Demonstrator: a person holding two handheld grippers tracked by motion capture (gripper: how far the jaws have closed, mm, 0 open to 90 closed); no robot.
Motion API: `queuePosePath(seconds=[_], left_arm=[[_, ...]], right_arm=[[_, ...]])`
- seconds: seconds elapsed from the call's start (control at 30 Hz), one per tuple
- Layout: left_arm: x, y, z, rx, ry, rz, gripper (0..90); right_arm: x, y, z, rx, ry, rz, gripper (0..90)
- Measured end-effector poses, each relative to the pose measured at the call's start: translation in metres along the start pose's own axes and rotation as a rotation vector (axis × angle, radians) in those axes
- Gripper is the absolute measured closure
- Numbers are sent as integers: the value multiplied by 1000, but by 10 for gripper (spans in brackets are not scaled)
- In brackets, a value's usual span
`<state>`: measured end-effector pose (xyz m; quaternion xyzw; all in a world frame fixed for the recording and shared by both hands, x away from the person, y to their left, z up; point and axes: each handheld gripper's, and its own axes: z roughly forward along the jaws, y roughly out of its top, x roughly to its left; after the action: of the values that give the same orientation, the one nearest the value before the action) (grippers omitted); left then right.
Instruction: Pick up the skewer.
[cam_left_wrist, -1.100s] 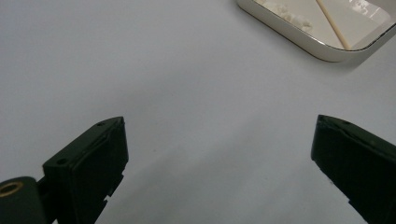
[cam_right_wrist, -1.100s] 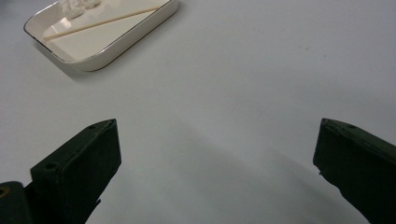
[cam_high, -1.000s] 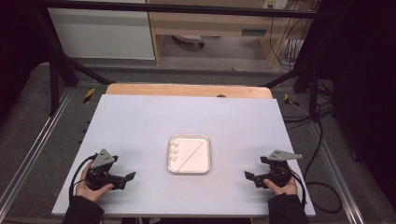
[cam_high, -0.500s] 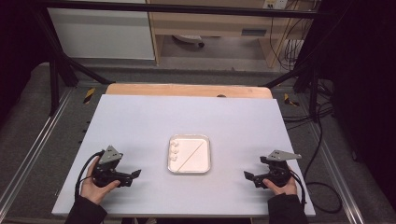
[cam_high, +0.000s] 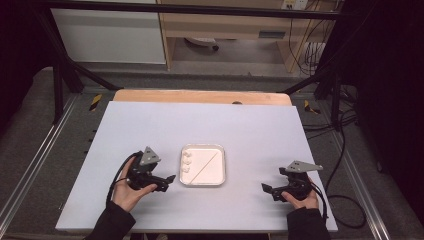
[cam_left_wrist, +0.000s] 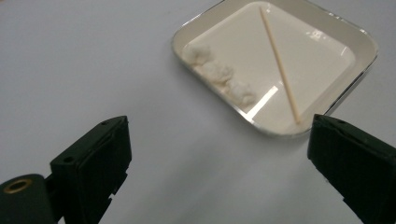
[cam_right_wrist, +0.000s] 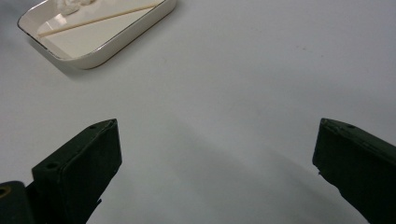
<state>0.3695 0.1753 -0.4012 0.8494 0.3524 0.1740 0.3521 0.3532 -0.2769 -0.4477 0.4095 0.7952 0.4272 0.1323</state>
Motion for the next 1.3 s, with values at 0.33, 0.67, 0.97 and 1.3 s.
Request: queuePosePath(seconds=[0.33, 0.67, 0.97, 1.3], left_arm=[[-24, 31, 41, 51, -11, 18, 160], [-48, 50, 73, 96, -20, 37, 438], [-58, 45, 82, 125, -5, 51, 623], [-56, 34, 83, 133, -25, 28, 754]], right_arm=[[0, 0, 0, 4, -2, -1, 17], [0, 0, 0, 3, -3, -3, 18], [0, 0, -1, 2, -3, -3, 18], [0, 0, 0, 2, -2, -3, 19]])
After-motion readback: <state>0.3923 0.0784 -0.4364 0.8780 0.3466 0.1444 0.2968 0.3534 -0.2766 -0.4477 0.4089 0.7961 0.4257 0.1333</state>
